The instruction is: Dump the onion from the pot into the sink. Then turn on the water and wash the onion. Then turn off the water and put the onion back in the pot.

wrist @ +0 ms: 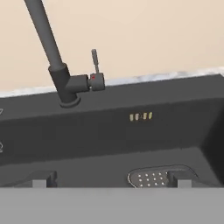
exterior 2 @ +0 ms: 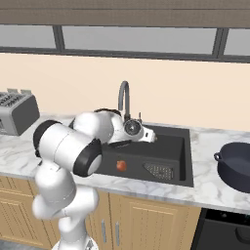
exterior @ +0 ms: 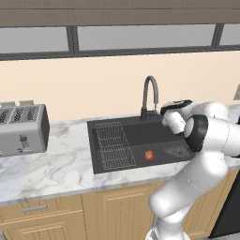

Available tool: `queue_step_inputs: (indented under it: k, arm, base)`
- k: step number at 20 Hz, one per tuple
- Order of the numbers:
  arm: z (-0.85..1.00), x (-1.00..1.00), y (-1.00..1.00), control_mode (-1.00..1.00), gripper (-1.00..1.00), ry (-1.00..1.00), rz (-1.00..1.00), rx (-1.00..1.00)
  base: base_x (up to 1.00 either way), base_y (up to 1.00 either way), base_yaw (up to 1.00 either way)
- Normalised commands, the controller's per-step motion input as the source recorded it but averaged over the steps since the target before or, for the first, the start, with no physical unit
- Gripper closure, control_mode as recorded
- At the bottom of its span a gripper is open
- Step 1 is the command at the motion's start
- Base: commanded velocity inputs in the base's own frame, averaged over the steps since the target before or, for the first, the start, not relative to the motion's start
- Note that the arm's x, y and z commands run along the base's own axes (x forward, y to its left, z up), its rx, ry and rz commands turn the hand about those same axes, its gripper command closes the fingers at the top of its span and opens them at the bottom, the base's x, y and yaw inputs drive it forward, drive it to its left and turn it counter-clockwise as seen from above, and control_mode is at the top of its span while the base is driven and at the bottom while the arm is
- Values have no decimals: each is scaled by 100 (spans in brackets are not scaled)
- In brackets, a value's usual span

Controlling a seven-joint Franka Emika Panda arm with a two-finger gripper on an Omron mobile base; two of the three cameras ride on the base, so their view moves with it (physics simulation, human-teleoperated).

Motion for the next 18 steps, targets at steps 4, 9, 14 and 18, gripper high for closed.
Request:
queue_step_inputs:
  k: [4, 9, 14, 18]
  arm:
    - [0, 0, -60, -100, -100, -19, 20, -2]
    - [13, -4, -30, -100, -100, -34, 24, -1]
    - [34, -19, 0, -100, -100, -34, 3, -8]
    - [44, -4, 0, -100, -100, -30, 2, -4]
  base:
    - [0, 0, 0]
    - [0, 0, 0]
    - [0, 0, 0]
    - [0, 0, 0]
